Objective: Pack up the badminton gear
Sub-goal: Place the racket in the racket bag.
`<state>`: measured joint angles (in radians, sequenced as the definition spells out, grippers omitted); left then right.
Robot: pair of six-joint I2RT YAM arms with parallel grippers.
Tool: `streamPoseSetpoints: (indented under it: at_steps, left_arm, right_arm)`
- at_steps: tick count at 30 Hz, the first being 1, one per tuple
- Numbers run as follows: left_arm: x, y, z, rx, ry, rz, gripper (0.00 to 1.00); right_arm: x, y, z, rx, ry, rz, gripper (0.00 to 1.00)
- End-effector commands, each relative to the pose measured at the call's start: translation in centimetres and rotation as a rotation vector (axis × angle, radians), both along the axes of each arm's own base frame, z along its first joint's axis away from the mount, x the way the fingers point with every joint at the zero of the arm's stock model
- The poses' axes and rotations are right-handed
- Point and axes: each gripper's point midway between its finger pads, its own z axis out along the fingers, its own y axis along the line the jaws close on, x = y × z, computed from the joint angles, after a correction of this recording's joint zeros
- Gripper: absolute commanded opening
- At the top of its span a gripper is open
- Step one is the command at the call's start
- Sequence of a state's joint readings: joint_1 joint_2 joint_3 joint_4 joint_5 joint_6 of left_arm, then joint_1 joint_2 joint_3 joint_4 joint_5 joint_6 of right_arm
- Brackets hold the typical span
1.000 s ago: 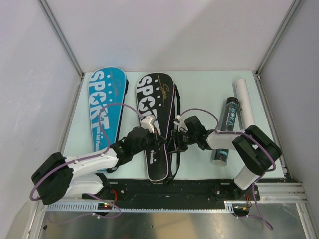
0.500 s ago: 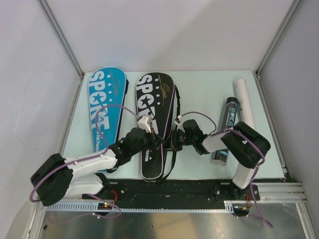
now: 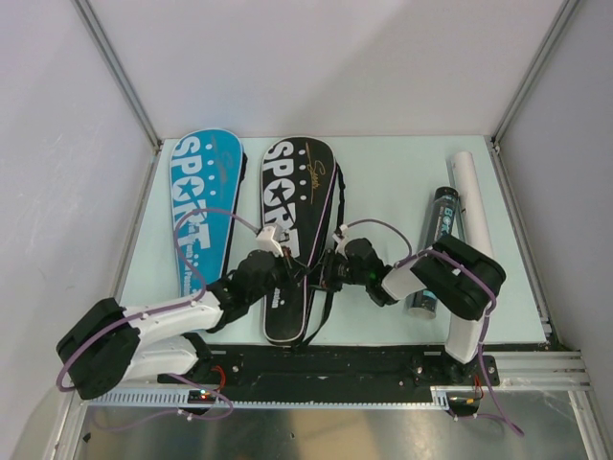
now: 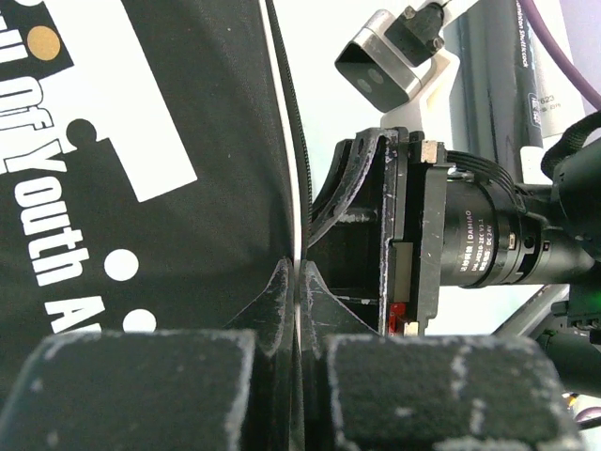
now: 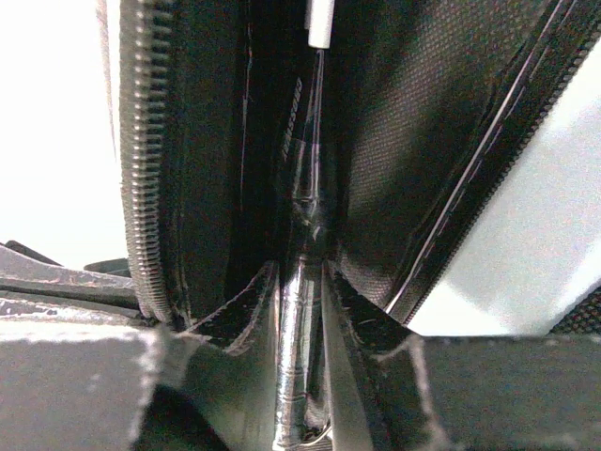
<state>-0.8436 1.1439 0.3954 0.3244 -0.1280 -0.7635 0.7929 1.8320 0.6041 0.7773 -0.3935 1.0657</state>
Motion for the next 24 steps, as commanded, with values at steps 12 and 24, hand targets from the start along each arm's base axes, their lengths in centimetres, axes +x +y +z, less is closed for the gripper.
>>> streamPoseSetpoints:
  at_steps: [12, 24]
  left_arm:
    - [1.0, -0.9, 5.0, -0.034, -0.132, -0.030, 0.40]
    - [1.8, 1.4, 1.1, 0.117, -0.048, 0.020, 0.43]
  right_arm:
    - [0.2, -5.0, 0.8, -0.268, -0.044, -0.151, 0.53]
    - [3.7, -7.6, 6.3, -0.215, -0.165, -0.261, 0.66]
